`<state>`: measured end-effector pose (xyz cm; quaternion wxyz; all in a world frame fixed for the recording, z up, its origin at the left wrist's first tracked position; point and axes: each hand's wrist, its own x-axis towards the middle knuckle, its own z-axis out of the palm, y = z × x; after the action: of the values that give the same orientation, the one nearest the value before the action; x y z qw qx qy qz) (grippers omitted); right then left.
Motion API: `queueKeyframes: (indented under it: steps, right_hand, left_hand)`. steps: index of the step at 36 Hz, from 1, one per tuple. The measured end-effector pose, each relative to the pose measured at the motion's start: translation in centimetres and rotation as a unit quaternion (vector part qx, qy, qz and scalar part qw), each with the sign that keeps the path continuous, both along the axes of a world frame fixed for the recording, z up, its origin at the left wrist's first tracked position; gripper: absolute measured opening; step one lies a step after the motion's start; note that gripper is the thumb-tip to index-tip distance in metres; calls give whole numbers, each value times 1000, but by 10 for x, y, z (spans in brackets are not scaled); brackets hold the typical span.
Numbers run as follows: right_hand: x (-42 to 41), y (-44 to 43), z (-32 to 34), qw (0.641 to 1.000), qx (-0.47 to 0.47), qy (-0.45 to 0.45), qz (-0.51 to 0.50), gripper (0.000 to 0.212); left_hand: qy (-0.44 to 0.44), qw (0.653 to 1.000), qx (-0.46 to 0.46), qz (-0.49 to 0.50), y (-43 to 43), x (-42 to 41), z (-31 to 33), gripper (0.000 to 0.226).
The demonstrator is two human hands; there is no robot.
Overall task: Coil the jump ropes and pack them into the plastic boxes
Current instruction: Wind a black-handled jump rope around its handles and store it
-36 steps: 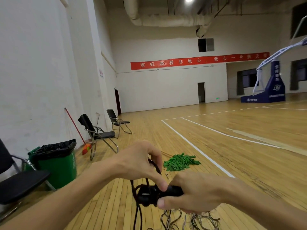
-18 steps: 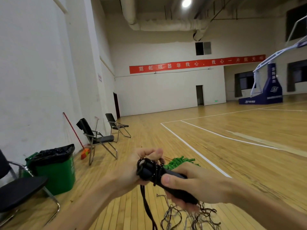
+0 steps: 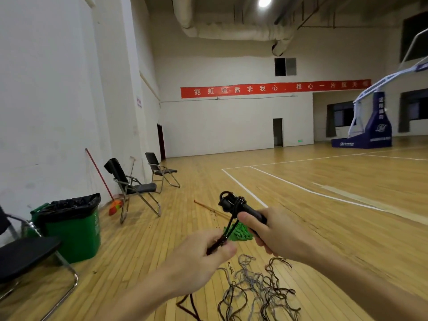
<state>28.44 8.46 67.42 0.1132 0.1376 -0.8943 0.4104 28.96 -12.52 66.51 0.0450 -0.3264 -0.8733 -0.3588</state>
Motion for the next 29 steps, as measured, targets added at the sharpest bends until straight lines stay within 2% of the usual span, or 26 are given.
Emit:
queueKeyframes:
  steps: [3,7,12,16,22,29]
  right_hand:
    - [-4,-8,-10,996,86,12,-33,56]
    - [-3,-22,-16,989,139,-48,-24,54]
    - [8,-35,-7,967,190,-159,62,52]
    - [21,-44,3,947,225,-188,128,51]
    - [31,-47,7,938,264,-169,150,46]
    - [42,-47,14,931,238,-176,212,43]
  left_hand:
    - [103,987,-117,31,-7,2,5,26]
    - [211,936,-274,60,-17,5,21,25]
    - [241,910,-337,24,-26,9,43,31]
    - [193,941,-278,-12,-32,6,53,24]
    - [83,986,-138,-53,-41,-6,47,15]
    - [-57,993,-8,-105,-44,-8,41,9]
